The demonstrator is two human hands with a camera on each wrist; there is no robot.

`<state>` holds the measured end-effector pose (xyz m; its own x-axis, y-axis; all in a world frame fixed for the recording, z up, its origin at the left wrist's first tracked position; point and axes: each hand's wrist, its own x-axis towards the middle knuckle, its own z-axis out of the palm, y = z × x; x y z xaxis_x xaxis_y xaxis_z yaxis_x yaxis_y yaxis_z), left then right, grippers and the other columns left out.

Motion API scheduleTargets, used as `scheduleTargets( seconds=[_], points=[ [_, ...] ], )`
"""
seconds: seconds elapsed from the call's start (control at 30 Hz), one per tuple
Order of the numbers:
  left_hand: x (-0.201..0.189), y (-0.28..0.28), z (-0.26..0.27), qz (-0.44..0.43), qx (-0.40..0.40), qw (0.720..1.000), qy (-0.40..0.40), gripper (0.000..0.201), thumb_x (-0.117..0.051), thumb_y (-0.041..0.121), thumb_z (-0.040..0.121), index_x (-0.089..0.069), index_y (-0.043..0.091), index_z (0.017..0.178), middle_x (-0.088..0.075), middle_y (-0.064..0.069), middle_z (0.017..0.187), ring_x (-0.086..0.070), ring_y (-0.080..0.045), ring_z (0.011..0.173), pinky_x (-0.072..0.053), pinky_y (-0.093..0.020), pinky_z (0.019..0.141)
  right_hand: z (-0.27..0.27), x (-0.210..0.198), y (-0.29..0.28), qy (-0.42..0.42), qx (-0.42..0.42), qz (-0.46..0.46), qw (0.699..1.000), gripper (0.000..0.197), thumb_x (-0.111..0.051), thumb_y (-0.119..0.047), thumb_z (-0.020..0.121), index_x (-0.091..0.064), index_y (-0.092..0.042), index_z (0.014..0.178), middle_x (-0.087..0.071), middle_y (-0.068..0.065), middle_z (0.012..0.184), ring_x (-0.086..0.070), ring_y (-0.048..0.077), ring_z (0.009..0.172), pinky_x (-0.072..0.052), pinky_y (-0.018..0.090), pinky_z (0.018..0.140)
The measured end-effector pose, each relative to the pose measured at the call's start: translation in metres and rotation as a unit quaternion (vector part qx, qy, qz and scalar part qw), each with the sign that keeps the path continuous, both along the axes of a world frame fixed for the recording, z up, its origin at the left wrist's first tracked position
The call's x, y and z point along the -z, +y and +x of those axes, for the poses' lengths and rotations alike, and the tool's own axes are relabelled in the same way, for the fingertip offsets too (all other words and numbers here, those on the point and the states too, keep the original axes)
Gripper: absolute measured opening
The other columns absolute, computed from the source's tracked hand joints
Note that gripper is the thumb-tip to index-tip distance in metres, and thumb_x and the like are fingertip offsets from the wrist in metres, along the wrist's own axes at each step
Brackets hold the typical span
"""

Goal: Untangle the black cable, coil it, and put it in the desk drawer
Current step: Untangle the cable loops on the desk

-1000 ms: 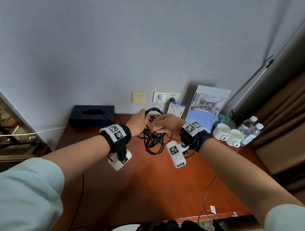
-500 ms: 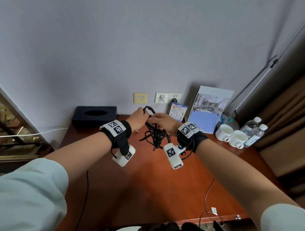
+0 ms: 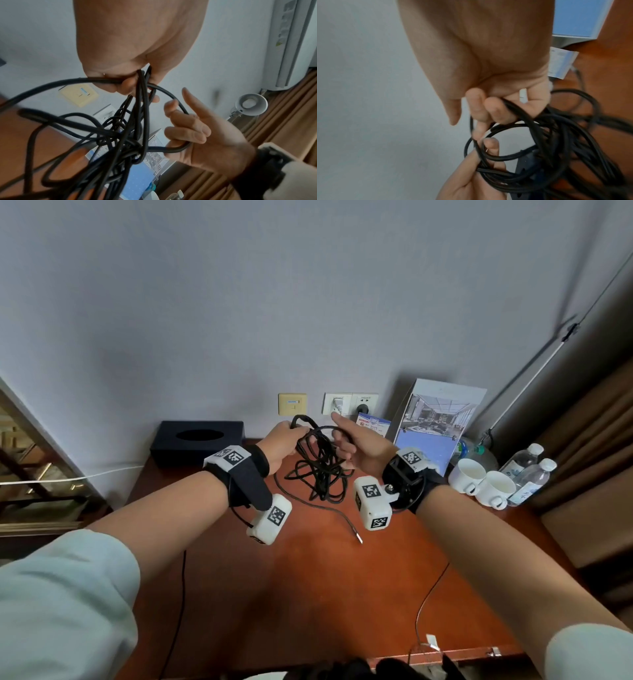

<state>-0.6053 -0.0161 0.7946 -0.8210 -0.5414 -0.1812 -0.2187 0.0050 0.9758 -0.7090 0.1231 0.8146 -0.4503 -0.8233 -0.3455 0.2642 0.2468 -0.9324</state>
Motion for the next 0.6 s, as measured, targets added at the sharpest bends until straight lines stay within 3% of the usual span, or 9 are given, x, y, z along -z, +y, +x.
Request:
scheduleTargets(
  seconds=[0.1,0.17,0.23,0.33,0.47,0.53,0.6],
  points=[
    [-0.003,0.003,-0.004,-0.009,0.005,1.0,0.012,0.02,-0.044,0.011,0.099,-0.046,0.017,0.08,-0.053,0.001,0.075,-0.047,-0.01,0.067,-0.04,-0.016,0.058,-0.002,-0.019,0.003,0.106,-0.103,0.059,0.987,0.058,-0.039,-0.043,0.101,-0.066,-0.022,0.055,-0.028,-0.005,0.04,-0.025,0.012,0.042,-0.015,0.028,0.056],
    [-0.005,0.004,-0.005,0.008,-0.004,1.0,0.019,0.018,-0.044,0.011,0.099,-0.044,0.017,0.082,-0.053,0.001,0.077,-0.052,-0.009,0.065,-0.043,-0.008,0.05,-0.002,-0.025,-0.001,0.151,-0.104,0.061,0.981,0.041,-0.042,-0.031,0.101,-0.07,-0.017,0.074,-0.033,-0.005,0.042,-0.028,0.011,0.042,-0.013,0.03,0.055],
    [-0.006,0.001,-0.004,0.029,-0.007,0.999,0.03,0.016,-0.045,0.011,0.099,-0.046,0.016,0.085,-0.059,0.002,0.077,-0.061,-0.004,0.063,-0.045,-0.006,0.05,-0.003,-0.024,-0.004,0.155,-0.087,0.052,0.983,0.028,-0.043,-0.023,0.101,-0.063,-0.012,0.086,-0.039,-0.006,0.051,-0.034,0.01,0.046,-0.019,0.026,0.052],
    [-0.004,-0.01,0.0,0.056,-0.034,0.997,0.032,0.016,-0.043,0.01,0.1,-0.053,0.012,0.087,-0.065,-0.002,0.07,-0.06,-0.015,0.063,-0.052,-0.021,0.058,-0.012,-0.018,-0.002,0.035,-0.036,-0.018,0.999,0.023,-0.042,-0.019,0.1,-0.057,-0.015,0.083,-0.044,-0.007,0.062,-0.042,0.01,0.054,-0.035,0.021,0.054],
    [0.007,-0.029,0.013,0.16,-0.101,0.981,0.041,0.021,-0.043,0.006,0.1,-0.058,0.007,0.086,-0.063,0.004,0.05,-0.062,-0.014,0.057,-0.052,-0.018,0.05,-0.03,-0.008,0.01,-0.178,0.068,-0.15,0.97,0.01,-0.053,-0.02,0.086,-0.06,-0.015,0.08,-0.051,-0.004,0.068,-0.05,0.012,0.064,-0.052,0.025,0.063],
    [0.008,-0.031,0.018,0.209,-0.095,0.971,0.061,0.023,-0.04,0.009,0.102,-0.054,0.009,0.084,-0.058,0.004,0.048,-0.058,-0.014,0.058,-0.054,-0.022,0.058,-0.035,-0.003,0.015,-0.196,0.088,-0.153,0.964,0.015,-0.053,-0.02,0.083,-0.06,-0.014,0.072,-0.048,-0.001,0.065,-0.049,0.016,0.062,-0.053,0.028,0.065],
    [0.006,-0.028,0.017,0.187,-0.079,0.978,0.053,0.022,-0.036,0.012,0.103,-0.049,0.011,0.086,-0.051,0.003,0.049,-0.051,-0.012,0.05,-0.048,-0.025,0.062,-0.034,-0.003,0.016,-0.15,0.094,-0.094,0.98,0.032,-0.049,-0.032,0.091,-0.055,-0.014,0.066,-0.04,-0.001,0.058,-0.043,0.018,0.056,-0.048,0.029,0.062]
  ],
)
